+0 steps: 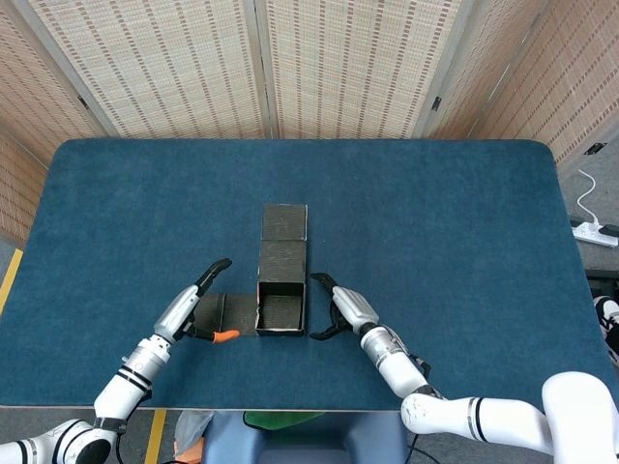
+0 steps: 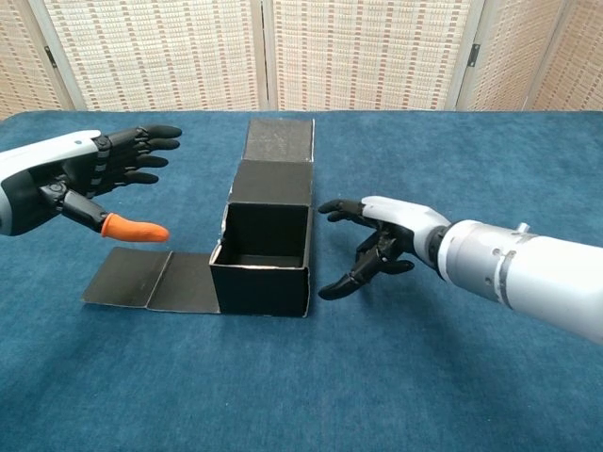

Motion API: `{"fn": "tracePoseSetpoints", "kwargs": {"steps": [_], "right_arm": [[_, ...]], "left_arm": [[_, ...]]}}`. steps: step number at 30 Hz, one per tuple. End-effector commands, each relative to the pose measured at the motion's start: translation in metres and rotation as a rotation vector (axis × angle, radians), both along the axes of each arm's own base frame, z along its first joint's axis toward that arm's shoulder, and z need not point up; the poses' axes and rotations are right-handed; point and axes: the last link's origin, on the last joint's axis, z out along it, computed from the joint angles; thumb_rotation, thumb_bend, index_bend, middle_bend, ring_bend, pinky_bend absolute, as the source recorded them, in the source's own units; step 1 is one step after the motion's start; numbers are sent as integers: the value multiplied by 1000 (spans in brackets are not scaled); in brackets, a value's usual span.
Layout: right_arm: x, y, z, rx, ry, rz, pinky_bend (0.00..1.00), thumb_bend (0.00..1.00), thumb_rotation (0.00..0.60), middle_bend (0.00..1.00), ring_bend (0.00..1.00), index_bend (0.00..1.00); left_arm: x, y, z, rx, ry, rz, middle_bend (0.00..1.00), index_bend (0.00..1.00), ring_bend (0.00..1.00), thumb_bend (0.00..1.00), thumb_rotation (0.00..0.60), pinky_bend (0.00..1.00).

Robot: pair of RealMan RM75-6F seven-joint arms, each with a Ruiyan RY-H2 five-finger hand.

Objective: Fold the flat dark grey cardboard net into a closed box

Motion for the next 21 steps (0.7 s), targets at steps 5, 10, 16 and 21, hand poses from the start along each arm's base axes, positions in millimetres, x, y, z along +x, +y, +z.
{"fn": "tracePoseSetpoints", "kwargs": {"steps": [5,10,16,21], "right_arm": [[7,8,-16,12,-90,-55,1000,0,600,0,657,0],[18,9,-29,-36,-122,-69,1000,0,600,0,657,0],[34,6,-48,-124,-147,-77,1000,0,600,39,677,0],[41,1,-61,-174,-165,-92,1000,46,600,276,768,159]], "left_arm": [[0,0,0,-1,3,-1,0,0,0,176,600,62],[-3,0,-1,-4,3,6,0,0,0,176,600,62],[-8,-1,0,-7,-8,13,0,0,0,174,600,61],[-14,-3,6,13,-16,20,0,0,0,175,600,88]]}}
